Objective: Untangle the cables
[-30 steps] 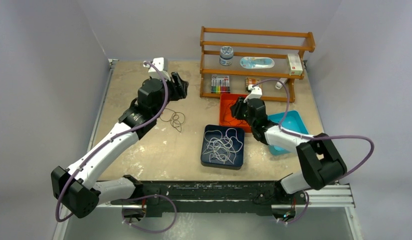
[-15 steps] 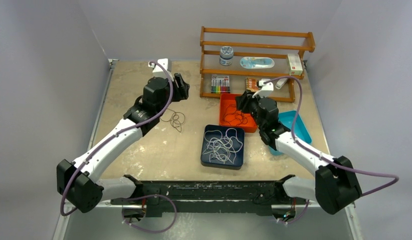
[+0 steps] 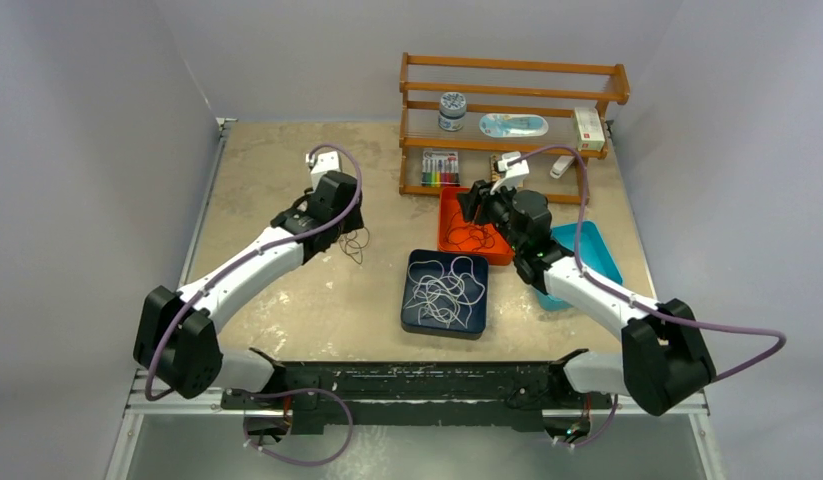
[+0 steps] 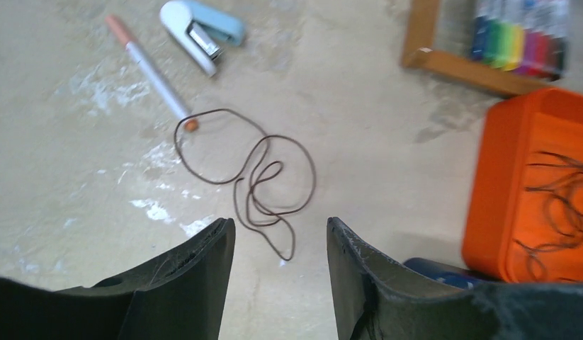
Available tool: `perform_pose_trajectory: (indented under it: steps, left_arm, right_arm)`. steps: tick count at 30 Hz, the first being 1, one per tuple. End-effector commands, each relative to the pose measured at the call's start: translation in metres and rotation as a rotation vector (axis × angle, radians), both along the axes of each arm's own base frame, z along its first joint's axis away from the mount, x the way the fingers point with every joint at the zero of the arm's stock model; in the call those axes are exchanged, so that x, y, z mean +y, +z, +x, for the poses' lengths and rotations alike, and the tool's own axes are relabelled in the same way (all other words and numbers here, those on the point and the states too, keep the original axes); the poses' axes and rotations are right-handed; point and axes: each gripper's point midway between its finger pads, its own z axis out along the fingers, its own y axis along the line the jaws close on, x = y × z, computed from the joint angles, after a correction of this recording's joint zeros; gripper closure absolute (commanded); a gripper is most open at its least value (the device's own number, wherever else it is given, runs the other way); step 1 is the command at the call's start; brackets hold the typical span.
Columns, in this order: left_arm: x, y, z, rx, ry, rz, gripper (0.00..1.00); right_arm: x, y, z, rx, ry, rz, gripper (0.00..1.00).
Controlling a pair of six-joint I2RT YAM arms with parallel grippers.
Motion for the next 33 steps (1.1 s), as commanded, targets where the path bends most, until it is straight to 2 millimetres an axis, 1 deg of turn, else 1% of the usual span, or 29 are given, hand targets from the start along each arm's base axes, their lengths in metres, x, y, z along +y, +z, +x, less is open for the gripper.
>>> perform_pose_trajectory:
  steps: [1, 3, 6, 10, 13, 15, 19, 21, 26, 28, 30, 33]
  left_arm:
    - [0.027, -0.021, -0.004, 0.058, 0.126, 0.038, 0.50]
    - [0.021, -0.030, -0.005, 0.077, 0.096, 0.014, 0.49]
    - [0.006, -0.041, -0.006, 0.109, 0.028, -0.026, 0.47]
    - [-0.006, -0.054, -0.006, 0.138, 0.004, -0.080, 0.46]
    - [-0.008, -0.066, -0.008, 0.162, 0.039, -0.110, 0.45]
    - [-0.008, -0.074, -0.009, 0.178, 0.062, -0.117, 0.42]
    - [-0.004, -0.089, -0.009, 0.191, 0.114, -0.111, 0.39]
    - [-0.005, -0.093, -0.007, 0.183, 0.130, -0.129, 0.39]
    - [-0.009, -0.103, -0.001, 0.177, 0.153, -0.156, 0.39]
    - [-0.009, -0.106, 0.001, 0.173, 0.160, -0.158, 0.41]
    - [-0.010, -0.107, 0.002, 0.168, 0.161, -0.159, 0.46]
    - [-0.011, -0.111, 0.004, 0.174, 0.160, -0.157, 0.54]
  right_arm:
    - [0.009, 0.036, 0.008, -0.100, 0.037, 0.019, 0.50]
    - [0.010, 0.034, 0.009, -0.092, 0.041, 0.018, 0.49]
    - [0.011, 0.029, 0.008, -0.078, 0.045, 0.014, 0.49]
    - [0.010, 0.024, 0.010, -0.063, 0.041, 0.010, 0.49]
    - [0.010, 0.021, 0.010, -0.052, 0.039, 0.010, 0.49]
    - [0.010, 0.022, 0.009, -0.050, 0.038, 0.010, 0.49]
    - [0.006, 0.022, 0.005, -0.046, 0.025, 0.014, 0.49]
    - [0.000, 0.026, -0.001, -0.053, 0.011, 0.022, 0.49]
    - [-0.018, 0.029, -0.022, -0.060, -0.033, 0.034, 0.49]
    - [-0.022, 0.029, -0.031, -0.061, -0.036, 0.048, 0.49]
    - [-0.025, 0.028, -0.037, -0.058, -0.041, 0.055, 0.49]
    - [-0.032, 0.026, -0.039, -0.057, -0.070, 0.051, 0.49]
